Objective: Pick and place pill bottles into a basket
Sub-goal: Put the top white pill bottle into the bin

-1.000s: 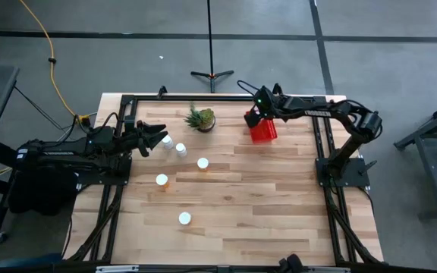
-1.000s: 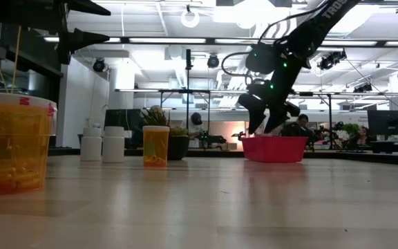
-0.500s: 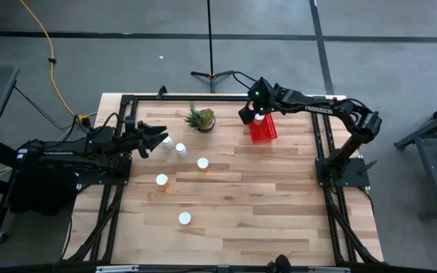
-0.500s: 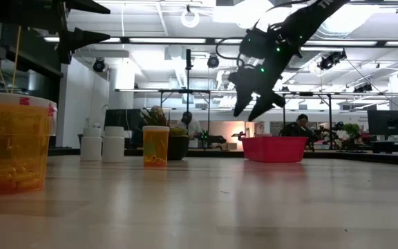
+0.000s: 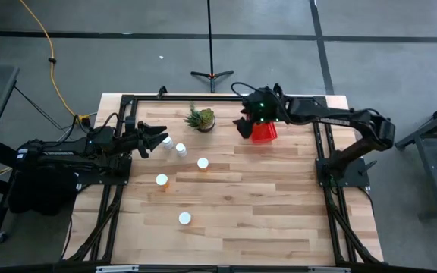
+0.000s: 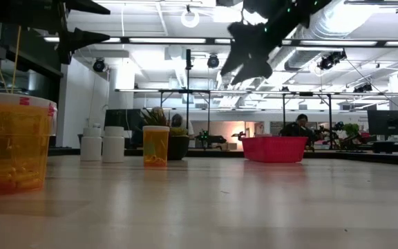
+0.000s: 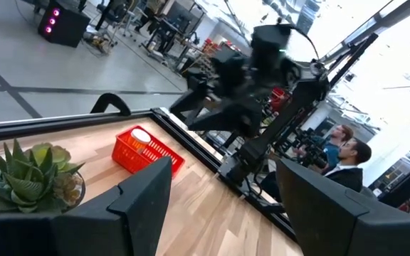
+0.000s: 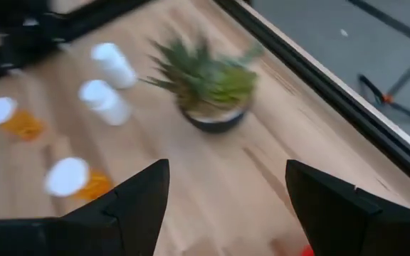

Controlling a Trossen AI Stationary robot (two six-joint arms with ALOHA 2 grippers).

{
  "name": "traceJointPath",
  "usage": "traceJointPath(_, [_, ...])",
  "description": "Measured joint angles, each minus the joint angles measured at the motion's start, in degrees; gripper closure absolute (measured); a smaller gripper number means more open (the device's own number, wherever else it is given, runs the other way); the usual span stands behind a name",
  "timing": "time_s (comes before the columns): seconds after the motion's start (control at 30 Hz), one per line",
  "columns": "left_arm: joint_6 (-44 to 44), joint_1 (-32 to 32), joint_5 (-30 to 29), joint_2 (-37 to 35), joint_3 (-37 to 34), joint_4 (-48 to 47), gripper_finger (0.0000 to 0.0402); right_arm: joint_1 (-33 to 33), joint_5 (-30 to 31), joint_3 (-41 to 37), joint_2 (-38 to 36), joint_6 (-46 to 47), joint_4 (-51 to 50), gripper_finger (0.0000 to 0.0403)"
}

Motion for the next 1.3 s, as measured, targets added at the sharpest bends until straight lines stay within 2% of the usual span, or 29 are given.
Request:
traceJointPath(0.2, [0.0,0.0,0.0,0.0,0.0,-0.5,0.0112,5.6,0.1,0.0,-1.9,0.1,4.5,0.0132])
traceJointPath(0.57, [-0.3,0.0,0.0,0.0,0.0,-0.9,0.0112,16.1,1.4,-0.1,-7.0,-0.4,24.4,0.0132])
traceJointPath(0.77, [-0.3,0.0,0.1,0.0,0.0,-0.9,0.0112,20.0,4.1,-1.1,-14.0,-2.0,24.1,0.0136])
traceJointPath(0.93, [-0.2,0.0,0.2,0.0,0.0,-0.9,0.0112,22.8,11.2,-9.3,-22.3,-1.4,25.2,0.0158])
traceJointPath(1.1, [0.0,0.0,1.2,0.0,0.0,-1.5,0.0112,25.0,20.0,-20.8,-30.6,3.9,30.1,0.0179])
traceJointPath(1.3, [0.3,0.0,1.1,0.0,0.0,-5.2,0.0112,25.5,24.2,-31.1,-35.3,13.1,36.9,0.0187])
